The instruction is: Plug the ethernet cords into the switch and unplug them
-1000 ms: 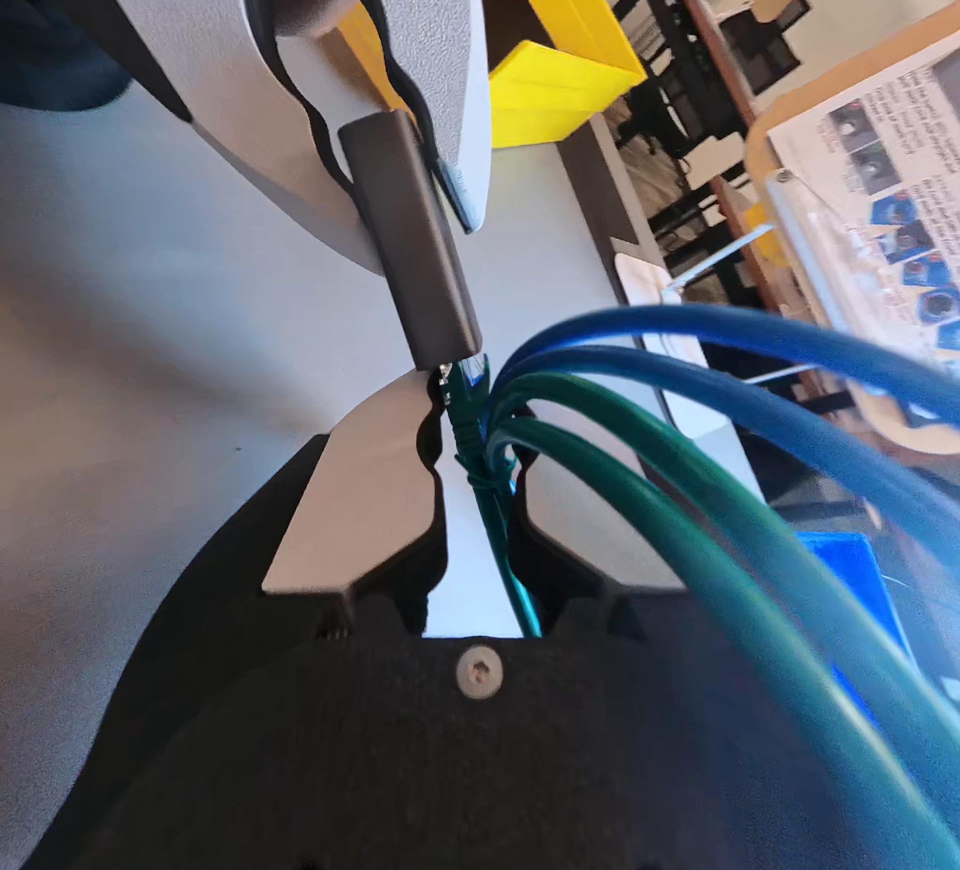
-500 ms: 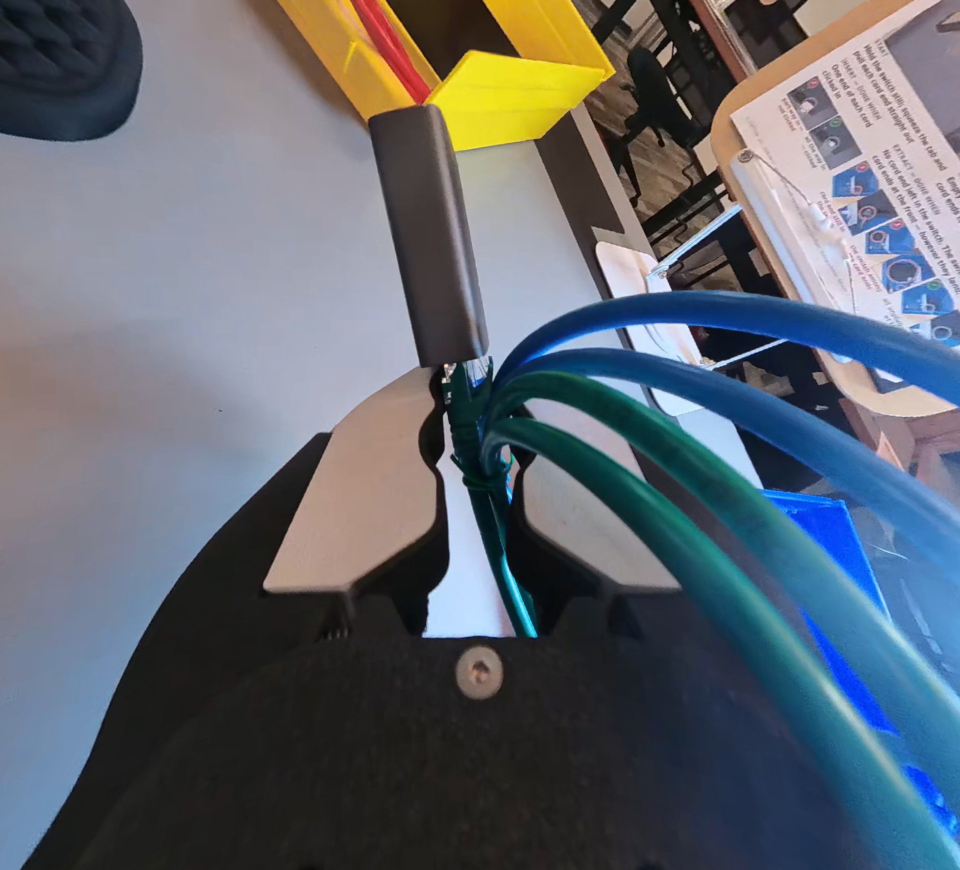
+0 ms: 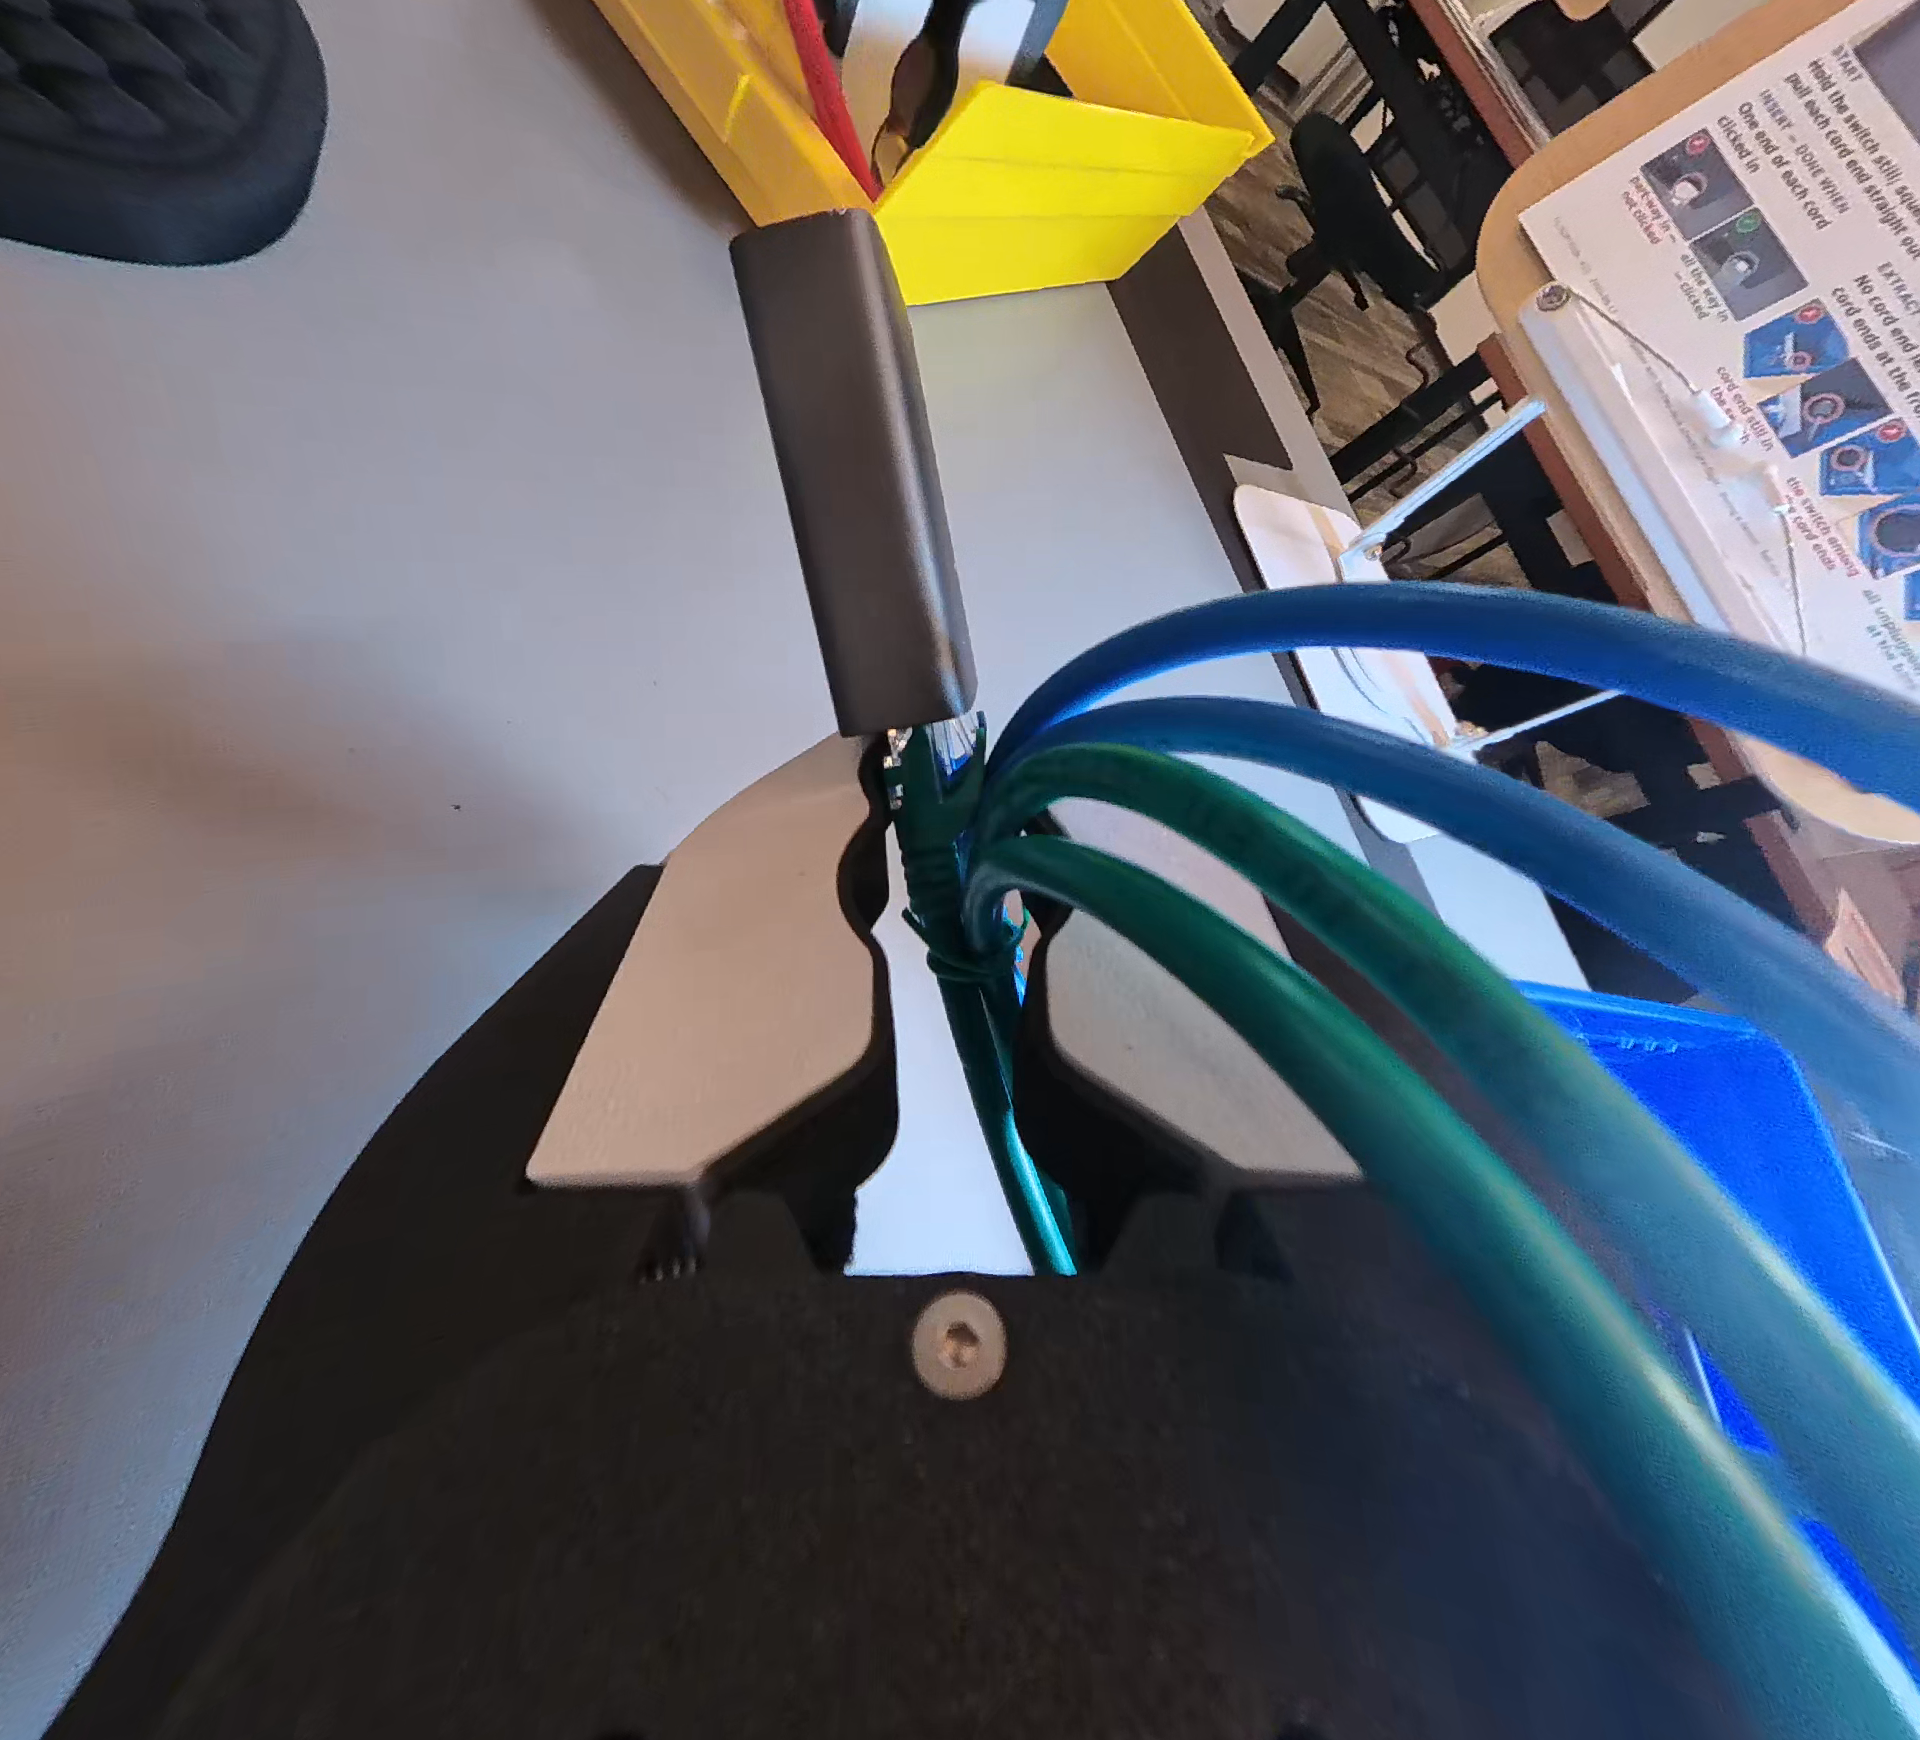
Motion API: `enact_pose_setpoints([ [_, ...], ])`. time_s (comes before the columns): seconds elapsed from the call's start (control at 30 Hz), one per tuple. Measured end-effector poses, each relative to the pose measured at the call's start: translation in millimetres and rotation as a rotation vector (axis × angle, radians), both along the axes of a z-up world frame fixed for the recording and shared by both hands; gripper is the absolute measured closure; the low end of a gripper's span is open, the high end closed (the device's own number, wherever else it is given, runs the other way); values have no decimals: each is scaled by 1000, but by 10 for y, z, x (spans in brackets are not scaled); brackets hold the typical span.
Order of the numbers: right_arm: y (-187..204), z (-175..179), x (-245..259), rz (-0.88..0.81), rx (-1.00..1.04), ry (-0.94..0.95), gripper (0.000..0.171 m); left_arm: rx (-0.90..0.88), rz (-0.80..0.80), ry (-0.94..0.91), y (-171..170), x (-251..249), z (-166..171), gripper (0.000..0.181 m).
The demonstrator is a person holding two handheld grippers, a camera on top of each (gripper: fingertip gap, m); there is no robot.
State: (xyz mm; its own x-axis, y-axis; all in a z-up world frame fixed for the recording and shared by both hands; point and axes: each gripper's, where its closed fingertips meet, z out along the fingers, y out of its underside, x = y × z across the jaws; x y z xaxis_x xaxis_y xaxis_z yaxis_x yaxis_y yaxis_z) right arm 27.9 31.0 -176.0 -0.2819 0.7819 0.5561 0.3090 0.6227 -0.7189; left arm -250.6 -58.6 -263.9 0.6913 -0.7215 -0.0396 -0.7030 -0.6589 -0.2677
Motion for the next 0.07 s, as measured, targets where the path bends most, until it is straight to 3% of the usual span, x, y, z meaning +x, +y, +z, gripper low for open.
enact_pose_setpoints([
  [0.03, 14, -5, 3, -2, -3, -2, 149, 11, 24, 27, -8, -60, 81, 166],
  [0.07, 29, -7, 6, -6, -3, -3, 149, 26, 44, 59, -27, -112, 194, 167],
])
